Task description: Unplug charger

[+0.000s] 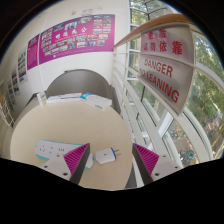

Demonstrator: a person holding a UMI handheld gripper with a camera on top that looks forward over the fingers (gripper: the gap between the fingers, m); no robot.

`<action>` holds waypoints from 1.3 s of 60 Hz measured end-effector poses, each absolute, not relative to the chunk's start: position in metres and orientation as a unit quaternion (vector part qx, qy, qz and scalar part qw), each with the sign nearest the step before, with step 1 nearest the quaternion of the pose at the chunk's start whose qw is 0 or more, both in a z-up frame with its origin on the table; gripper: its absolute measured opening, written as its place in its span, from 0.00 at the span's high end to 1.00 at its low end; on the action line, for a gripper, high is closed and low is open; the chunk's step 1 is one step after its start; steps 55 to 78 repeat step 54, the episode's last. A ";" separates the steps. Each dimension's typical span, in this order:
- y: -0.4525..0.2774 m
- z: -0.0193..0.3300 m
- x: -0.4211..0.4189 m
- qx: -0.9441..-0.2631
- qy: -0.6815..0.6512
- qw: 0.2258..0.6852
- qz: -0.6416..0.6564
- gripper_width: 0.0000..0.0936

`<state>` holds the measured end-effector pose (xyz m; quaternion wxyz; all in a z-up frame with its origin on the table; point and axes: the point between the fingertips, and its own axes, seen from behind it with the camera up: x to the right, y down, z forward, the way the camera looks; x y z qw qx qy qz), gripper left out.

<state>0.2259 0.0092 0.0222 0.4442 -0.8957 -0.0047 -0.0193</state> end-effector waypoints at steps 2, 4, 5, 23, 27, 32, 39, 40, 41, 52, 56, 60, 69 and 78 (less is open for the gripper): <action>0.007 0.027 0.225 -0.894 -0.007 0.447 -0.023 0.09; 0.003 0.033 0.223 -0.893 -0.011 0.449 -0.027 0.09; 0.001 0.036 0.223 -0.893 -0.013 0.450 -0.029 0.09; -0.099 0.124 0.186 -0.886 -0.006 0.461 -0.043 0.09; -0.131 0.143 0.174 -0.886 -0.004 0.461 -0.046 0.08; -0.170 0.162 0.162 -0.884 0.001 0.465 -0.054 0.09; -0.218 0.184 0.143 -0.879 -0.001 0.473 -0.064 0.09; -0.224 0.187 0.141 -0.878 0.000 0.474 -0.065 0.09; -0.229 0.189 0.140 -0.878 0.001 0.475 -0.066 0.09; -0.275 0.201 0.126 -0.874 0.019 0.481 -0.070 0.09; -0.278 0.204 0.128 -0.872 0.018 0.483 -0.075 0.09; -0.278 0.204 0.128 -0.872 0.018 0.483 -0.075 0.09; -0.278 0.204 0.128 -0.872 0.018 0.483 -0.075 0.09; -0.278 0.204 0.128 -0.872 0.018 0.483 -0.075 0.09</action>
